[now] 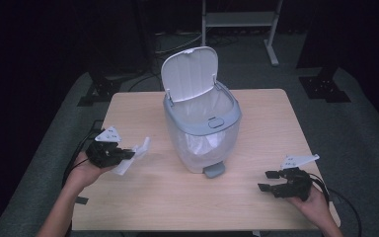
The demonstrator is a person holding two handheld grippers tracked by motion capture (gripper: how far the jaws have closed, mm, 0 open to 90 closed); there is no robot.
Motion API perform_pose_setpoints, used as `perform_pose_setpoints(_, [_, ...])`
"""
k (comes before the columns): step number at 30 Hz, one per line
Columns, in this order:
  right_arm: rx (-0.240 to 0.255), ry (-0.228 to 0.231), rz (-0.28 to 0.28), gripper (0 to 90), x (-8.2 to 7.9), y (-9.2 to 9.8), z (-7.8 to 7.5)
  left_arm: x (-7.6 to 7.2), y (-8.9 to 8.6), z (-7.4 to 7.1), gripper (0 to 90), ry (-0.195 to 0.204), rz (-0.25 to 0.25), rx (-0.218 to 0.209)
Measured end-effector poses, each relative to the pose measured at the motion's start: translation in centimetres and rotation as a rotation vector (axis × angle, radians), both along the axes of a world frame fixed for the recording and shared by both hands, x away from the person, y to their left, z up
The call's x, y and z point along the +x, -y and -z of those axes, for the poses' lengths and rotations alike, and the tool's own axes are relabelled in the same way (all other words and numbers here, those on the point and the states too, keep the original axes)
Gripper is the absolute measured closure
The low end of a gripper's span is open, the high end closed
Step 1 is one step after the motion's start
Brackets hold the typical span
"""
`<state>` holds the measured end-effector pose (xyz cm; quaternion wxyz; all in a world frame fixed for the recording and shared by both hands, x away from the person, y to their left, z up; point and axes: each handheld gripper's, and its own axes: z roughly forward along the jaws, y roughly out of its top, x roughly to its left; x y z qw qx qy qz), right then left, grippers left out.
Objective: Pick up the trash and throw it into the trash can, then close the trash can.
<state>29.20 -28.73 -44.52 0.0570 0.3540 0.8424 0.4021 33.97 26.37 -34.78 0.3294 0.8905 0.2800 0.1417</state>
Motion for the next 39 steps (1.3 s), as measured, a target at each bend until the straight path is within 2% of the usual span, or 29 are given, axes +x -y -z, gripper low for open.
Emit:
perform_pose_setpoints(12, [0.001, -0.003, -0.007, 36.9, 0.3, -0.1, 0.1, -0.7, -0.1, -1.8, 87.1, 0.014, 0.017, -0.019])
perform_pose_setpoints(24, [0.004, -0.007, -0.012, 36.8, 0.5, -0.1, 0.2, -1.3, 0.2, -4.8, 87.0, 0.017, 0.069, -0.036])
perform_pose_setpoints(26, [0.003, -0.010, -0.014, 36.8, 0.6, -0.1, 0.3, -1.5, 0.4, -5.7, 87.0, 0.022, 0.082, -0.046])
perform_pose_setpoints(34, [0.013, -0.009, -0.023, 36.8, 0.6, 0.0, 0.3, -2.0, 1.0, -7.5, 87.0, 0.033, 0.102, -0.045])
perform_pose_setpoints(39, [0.018, -0.001, -0.019, 36.8, 0.6, 0.1, 0.2, -2.3, 1.5, -8.5, 86.9, 0.040, 0.116, -0.030])
